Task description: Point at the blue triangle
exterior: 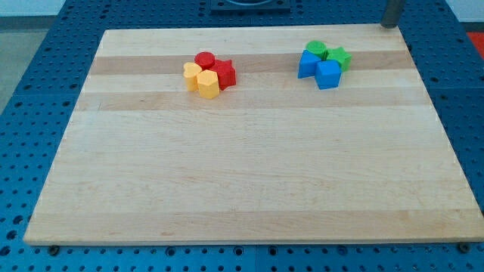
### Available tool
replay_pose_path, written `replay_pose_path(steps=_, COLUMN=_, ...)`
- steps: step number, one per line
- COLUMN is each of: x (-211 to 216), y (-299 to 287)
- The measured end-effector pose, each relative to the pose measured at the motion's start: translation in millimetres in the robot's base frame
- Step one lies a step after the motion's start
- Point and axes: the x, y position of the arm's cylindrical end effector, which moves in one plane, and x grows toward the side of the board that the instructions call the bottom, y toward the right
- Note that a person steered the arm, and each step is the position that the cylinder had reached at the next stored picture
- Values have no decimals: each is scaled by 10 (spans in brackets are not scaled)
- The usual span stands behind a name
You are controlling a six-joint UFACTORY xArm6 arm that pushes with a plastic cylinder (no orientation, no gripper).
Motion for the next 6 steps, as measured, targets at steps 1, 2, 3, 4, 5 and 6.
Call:
replay_pose_path(steps=1, x=0, y=-10)
replay_pose_path(steps=2, x=1, y=-319)
replay_pose_path(steps=3, x=139, y=-981)
replay_pose_path(steps=4, x=432, y=-1622)
replay_pose_path(steps=5, x=668, y=-2157)
replay_pose_path(steps=6, x=810, y=-2365)
